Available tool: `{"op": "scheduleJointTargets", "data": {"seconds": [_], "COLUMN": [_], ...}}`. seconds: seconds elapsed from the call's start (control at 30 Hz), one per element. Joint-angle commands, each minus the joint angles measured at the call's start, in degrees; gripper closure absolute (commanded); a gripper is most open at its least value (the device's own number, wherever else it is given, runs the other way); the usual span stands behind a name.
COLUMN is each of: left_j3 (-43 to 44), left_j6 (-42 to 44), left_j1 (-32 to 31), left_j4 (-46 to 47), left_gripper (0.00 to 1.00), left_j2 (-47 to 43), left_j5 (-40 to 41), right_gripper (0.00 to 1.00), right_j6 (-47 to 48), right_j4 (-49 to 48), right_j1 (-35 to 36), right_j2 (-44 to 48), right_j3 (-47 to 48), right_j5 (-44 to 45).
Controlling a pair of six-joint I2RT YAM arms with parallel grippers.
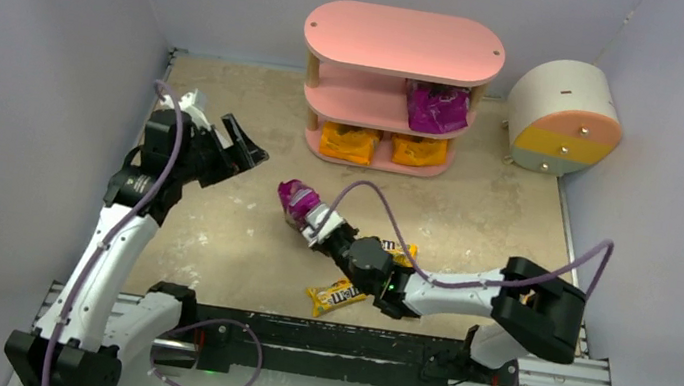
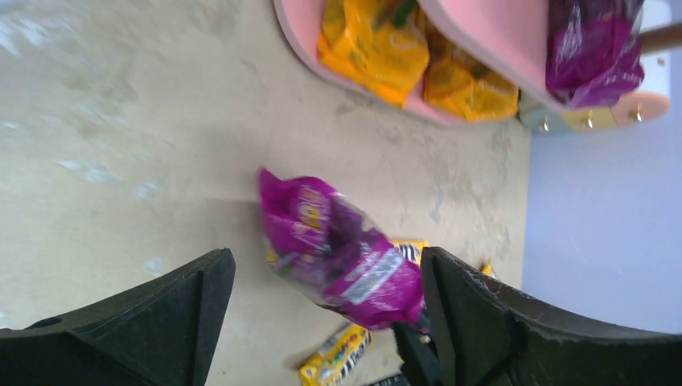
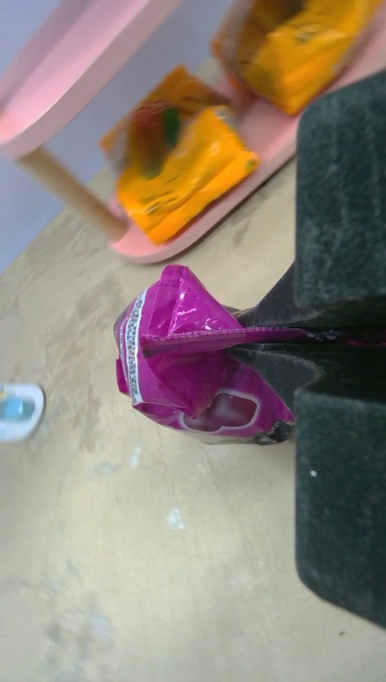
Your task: Place and organize the candy bags onto the shelf
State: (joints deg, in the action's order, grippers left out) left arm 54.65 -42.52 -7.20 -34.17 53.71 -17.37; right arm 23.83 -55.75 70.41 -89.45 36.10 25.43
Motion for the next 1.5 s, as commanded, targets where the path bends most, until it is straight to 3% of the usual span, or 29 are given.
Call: {"op": "scheduleJointTargets", "data": {"seconds": [0.0,0.17,0.37,0.63,0.8,0.93,1.03,1.3,1.47], "left_j3": [5.7,3.2,0.3,-1.1,-1.7,-1.8,-1.7,-1.7,-2.8], "left_j6": [4.4,4.6,5.4,6.9,7.2,7.5,7.7,7.7,6.3], "left_j1": [-0.2,-0.2,-0.2,-0.1,-0.1,0.0,0.0,0.1,0.1], "left_j4": [-2.7,-2.0,-0.6,0.6,1.8,2.0,2.0,2.2,4.6], "left_gripper": [0.10,0.07,0.05,0.03,0.03,0.02,0.02,0.02,0.02], "left_j2": [-4.5,-9.9,-11.2,-9.2,-8.1,-8.1,-8.1,-7.3,-6.9], "left_j5": [13.7,19.3,19.4,15.6,12.1,11.9,12.0,11.5,8.7], "right_gripper": [1.00,1.00,1.00,1.00,1.00,1.00,1.00,1.00,1.00], "right_j6": [-23.8,-51.1,-62.6,-63.5,-74.9,-79.7,-82.1,-86.6,-91.7], "right_j4": [-5.3,13.1,17.6,8.2,12.1,4.0,5.1,1.1,-0.3], "right_j1": [-2.1,-5.9,-8.4,-14.1,-20.5,-24.2,-25.0,-26.1,-26.1], "right_j2": [10.2,19.3,21.6,15.6,11.4,8.1,6.4,4.6,2.7], "right_j3": [-1.8,2.9,10.3,19.0,22.6,22.6,24.9,27.5,27.9], "right_j5": [10.7,11.8,19.2,24.4,25.3,27.2,32.3,25.1,32.1]}}
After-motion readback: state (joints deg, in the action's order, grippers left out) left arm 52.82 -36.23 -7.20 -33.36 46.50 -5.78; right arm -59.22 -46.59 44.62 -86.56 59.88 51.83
